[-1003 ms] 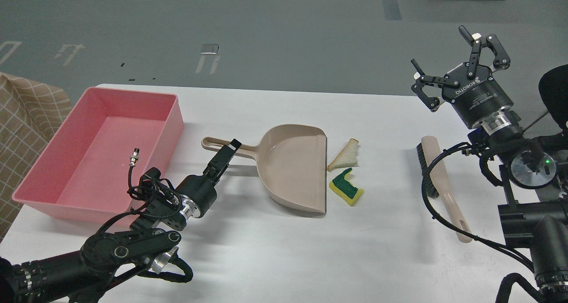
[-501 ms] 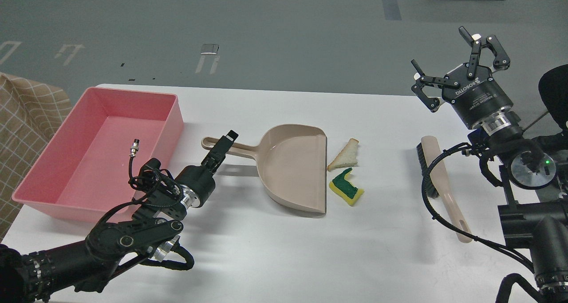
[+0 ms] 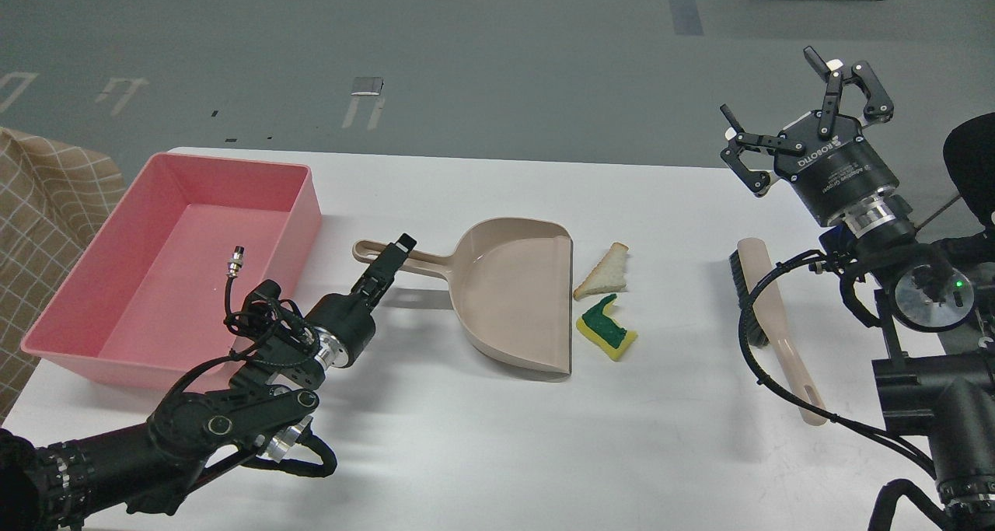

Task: Sweep and dump garbage into bin
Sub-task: 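Grasp the beige dustpan handle with the left gripper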

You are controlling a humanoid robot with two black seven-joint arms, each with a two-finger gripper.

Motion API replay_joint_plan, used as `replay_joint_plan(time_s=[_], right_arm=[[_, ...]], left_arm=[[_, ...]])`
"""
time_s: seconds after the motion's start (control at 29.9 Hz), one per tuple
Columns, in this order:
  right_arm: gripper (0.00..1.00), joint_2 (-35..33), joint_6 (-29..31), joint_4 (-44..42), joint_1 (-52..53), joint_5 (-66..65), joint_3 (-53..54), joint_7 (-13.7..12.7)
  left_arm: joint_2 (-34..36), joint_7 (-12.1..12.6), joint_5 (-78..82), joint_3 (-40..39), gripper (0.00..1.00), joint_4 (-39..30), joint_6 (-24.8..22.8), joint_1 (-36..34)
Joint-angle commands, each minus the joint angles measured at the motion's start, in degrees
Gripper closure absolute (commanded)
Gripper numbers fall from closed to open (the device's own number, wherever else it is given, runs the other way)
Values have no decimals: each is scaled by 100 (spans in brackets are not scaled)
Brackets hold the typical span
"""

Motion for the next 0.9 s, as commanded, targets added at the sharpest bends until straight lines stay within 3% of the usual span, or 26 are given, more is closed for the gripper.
replay_joint_plan(time_s=[0.0, 0.27, 0.37, 0.43, 0.53, 0.57, 0.64, 0.67, 0.8, 0.87], right_arm=[[0, 0, 0, 0, 0, 0, 0, 2], [0, 0, 0, 0, 0, 0, -8, -7], [0, 9, 0, 0, -8, 0, -8, 2], [0, 18, 0, 0, 0, 0, -8, 2], [0, 18, 0, 0, 0, 0, -8, 2], [0, 18, 0, 0, 0, 0, -8, 2], [0, 18, 0, 0, 9, 0, -8, 2], [0, 18, 0, 0, 9, 0, -8, 2], [0, 18, 0, 0, 9, 0, -8, 2], [0, 18, 0, 0, 9, 0, -8, 2]], left_arm=[[10, -7, 3, -7, 24, -6, 0, -34], [28, -7, 3, 2, 30, -6, 0, -43], [28, -7, 3, 2, 36, -6, 0, -43], [28, -7, 3, 11, 47, 3, 0, -43], [28, -7, 3, 11, 54, 3, 0, -43], [37, -7, 3, 11, 61, -6, 0, -43], [37, -7, 3, 11, 68, -6, 0, -43], [37, -7, 3, 11, 80, -6, 0, -43], [28, -16, 3, 2, 100, -14, 0, -43], [28, -24, 3, 2, 100, -15, 0, -43]])
